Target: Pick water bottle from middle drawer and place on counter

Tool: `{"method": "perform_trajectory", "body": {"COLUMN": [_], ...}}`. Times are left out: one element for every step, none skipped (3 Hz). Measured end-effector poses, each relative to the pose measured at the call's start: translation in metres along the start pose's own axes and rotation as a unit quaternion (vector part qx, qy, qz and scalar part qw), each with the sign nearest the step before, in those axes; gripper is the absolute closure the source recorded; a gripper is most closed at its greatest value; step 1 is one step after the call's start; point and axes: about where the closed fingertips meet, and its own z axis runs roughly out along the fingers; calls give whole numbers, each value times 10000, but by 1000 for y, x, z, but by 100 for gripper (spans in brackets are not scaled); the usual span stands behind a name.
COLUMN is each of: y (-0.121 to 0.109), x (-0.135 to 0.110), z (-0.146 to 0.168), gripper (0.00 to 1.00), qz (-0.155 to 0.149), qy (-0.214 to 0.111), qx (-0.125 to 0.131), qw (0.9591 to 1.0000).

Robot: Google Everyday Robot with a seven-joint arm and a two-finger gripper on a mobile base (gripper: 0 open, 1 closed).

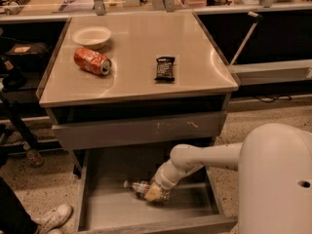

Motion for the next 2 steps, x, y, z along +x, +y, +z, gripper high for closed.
{"method": "perform_trajectory", "body": {"y": [0,15], "x": [0,-6], "z": [0,-30], "gripper": [100,100], "qz": [1,226], "qy": [0,-171], "qx": [0,115], "qw": [10000,9995]}}
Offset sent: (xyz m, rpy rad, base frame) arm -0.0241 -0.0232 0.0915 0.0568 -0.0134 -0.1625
